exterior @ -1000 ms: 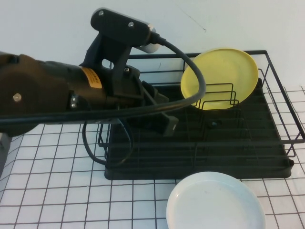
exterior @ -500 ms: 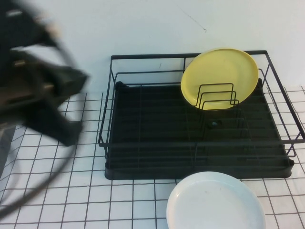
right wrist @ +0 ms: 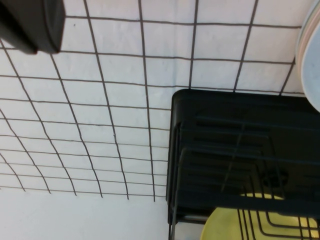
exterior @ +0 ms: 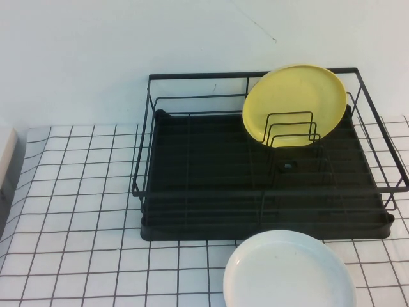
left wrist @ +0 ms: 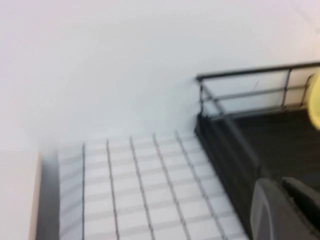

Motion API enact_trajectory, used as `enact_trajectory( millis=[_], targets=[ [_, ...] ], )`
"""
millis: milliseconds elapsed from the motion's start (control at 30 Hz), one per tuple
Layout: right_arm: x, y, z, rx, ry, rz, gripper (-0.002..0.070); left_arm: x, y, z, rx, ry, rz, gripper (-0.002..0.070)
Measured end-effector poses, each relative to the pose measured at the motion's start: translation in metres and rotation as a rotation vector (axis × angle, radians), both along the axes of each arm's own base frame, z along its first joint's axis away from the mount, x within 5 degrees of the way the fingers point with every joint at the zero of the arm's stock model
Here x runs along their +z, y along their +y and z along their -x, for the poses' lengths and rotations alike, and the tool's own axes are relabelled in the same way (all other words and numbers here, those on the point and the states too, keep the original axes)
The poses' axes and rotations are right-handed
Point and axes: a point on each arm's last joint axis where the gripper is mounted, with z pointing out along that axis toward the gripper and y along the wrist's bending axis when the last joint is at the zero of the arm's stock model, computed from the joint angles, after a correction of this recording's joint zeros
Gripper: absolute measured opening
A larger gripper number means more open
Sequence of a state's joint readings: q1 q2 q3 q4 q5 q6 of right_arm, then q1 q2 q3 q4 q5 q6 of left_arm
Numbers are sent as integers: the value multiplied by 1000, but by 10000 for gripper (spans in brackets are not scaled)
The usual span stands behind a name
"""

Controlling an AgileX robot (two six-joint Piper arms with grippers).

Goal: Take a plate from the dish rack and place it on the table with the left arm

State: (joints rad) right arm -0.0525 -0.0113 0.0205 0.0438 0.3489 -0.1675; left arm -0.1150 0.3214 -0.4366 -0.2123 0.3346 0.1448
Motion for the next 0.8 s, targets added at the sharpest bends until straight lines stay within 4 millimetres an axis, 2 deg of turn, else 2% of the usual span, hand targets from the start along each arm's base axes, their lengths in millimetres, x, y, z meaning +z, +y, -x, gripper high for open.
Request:
enact_trajectory(
  millis=[133,233,400,467,800],
  targets=[
    [0,0,0,0,0,0,-3,-51,4,13,51,31,11,-2],
    [0,0,0,0,0,-1,-3,-81,6,16,73,40,14,-2],
    [0,0,0,0,0,-1,-3,-115,8,16,94,35,20,-2],
    [0,0,0,0,0,-1,-3,-123,8,15,97,48,21,-2],
    [0,0,0,0,0,-4,-3,-128,7,17,85,97,12,-2]
  ],
)
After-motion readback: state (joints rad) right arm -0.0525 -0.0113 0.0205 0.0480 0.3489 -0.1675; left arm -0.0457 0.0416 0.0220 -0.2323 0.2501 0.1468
